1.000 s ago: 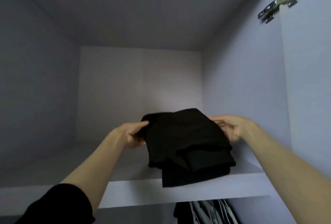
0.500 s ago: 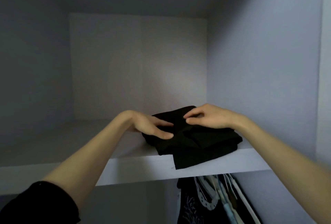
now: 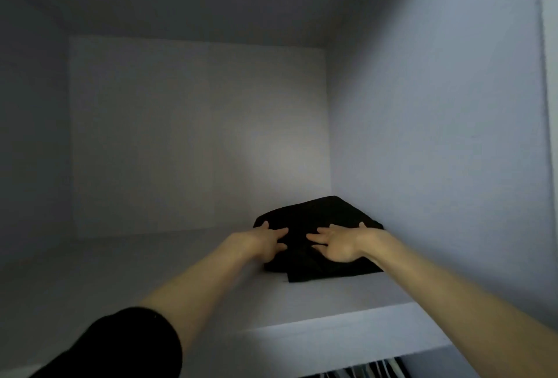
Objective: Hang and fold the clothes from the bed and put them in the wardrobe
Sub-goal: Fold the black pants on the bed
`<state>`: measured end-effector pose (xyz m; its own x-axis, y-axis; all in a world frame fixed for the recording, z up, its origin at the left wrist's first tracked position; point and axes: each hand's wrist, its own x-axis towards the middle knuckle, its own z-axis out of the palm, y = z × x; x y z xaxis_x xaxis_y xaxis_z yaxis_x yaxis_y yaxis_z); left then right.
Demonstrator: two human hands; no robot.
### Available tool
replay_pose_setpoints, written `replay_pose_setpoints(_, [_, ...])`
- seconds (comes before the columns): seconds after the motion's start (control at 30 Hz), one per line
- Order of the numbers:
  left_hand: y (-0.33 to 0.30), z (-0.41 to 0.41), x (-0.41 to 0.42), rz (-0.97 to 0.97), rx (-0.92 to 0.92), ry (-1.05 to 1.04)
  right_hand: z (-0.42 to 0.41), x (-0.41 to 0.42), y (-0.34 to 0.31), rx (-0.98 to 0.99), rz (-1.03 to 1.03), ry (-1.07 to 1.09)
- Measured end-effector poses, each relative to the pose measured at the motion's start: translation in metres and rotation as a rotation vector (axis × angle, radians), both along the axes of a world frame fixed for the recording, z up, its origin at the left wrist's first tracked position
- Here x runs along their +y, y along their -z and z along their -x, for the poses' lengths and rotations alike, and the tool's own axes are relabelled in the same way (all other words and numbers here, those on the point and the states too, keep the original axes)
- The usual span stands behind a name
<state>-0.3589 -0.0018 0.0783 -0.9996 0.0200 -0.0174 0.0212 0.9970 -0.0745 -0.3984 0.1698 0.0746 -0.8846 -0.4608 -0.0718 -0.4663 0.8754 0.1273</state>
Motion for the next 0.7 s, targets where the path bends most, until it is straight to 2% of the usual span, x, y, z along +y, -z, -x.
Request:
replay_pose_setpoints(0.1, [-0.002, 0.028, 0.009, 0.023, -0.074, -0.018, 0.036, 0.010, 0.000, -0.024, 0.051, -0.037])
replay_pose_setpoints(0.2, [0.000, 0.055, 0.004, -0.042, -0.128, -0.071, 0.070, 0.009, 0.000, -0.036, 0.090, -0.065])
replay_pose_setpoints(0.43, [-0.003, 0.092, -0.007, -0.096, -0.033, -0.015, 0.121, -0.019, 0.005, -0.037, 0.031, -0.015])
replay_pose_setpoints(0.53, [-0.001, 0.093, -0.008, -0.082, -0.050, 0.015, 0.131, -0.028, 0.005, -0.030, 0.021, 0.023])
replay_pose_setpoints(0.7, [0.003, 0.081, -0.018, -0.072, -0.037, 0.011, 0.126, -0.029, 0.009, 0.021, 0.139, 0.020])
